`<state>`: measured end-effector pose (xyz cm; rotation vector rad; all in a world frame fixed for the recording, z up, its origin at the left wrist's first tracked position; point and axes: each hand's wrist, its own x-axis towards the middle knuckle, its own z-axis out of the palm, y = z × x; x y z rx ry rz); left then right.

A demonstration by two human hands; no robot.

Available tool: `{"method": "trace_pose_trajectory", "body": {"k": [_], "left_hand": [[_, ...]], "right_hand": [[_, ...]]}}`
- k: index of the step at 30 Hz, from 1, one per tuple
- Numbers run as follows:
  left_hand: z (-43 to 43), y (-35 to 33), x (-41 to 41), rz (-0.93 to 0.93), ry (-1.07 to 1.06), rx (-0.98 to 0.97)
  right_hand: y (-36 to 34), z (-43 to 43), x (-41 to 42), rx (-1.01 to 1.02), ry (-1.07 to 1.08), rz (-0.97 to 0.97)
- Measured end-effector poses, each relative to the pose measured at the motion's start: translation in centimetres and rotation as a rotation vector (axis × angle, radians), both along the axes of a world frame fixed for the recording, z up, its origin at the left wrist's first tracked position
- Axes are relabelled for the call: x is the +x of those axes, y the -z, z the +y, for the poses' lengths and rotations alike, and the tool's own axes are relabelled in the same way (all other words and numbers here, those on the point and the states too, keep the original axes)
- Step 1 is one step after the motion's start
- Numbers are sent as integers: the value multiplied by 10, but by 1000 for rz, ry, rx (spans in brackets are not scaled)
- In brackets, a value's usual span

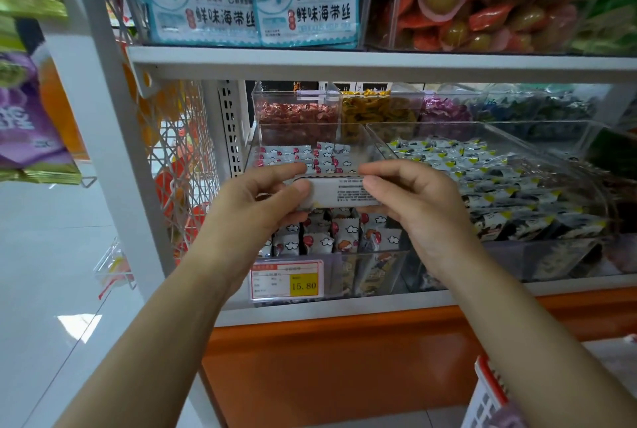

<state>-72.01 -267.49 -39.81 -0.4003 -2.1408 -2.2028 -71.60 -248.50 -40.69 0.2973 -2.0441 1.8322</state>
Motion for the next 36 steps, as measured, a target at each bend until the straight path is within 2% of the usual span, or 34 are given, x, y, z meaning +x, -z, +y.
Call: {"method": "trace_pose_trajectory", "body": {"k": [8,14,18,21,29,32,36], "left_hand": [[1,-4,6,79,-15,-186],[7,-1,5,52,-44,-248],[2,-3,3,188,-141,-335],[-3,-6,1,245,-134,-414],[-11,-9,-3,85,-30,-319],[-11,-7,-1,47,33,-280],[-7,-6,2,85,46,-400]], "right_hand": [[1,-1,-1,69,94,56],[-1,-6,3,200,146,178],[-1,-8,5,227,136,194],[-2,-7,4,220,126,180],[0,-7,1,147,90,102],[2,-7,1,145,141,119],[2,-9,0,95,143,61]]}}
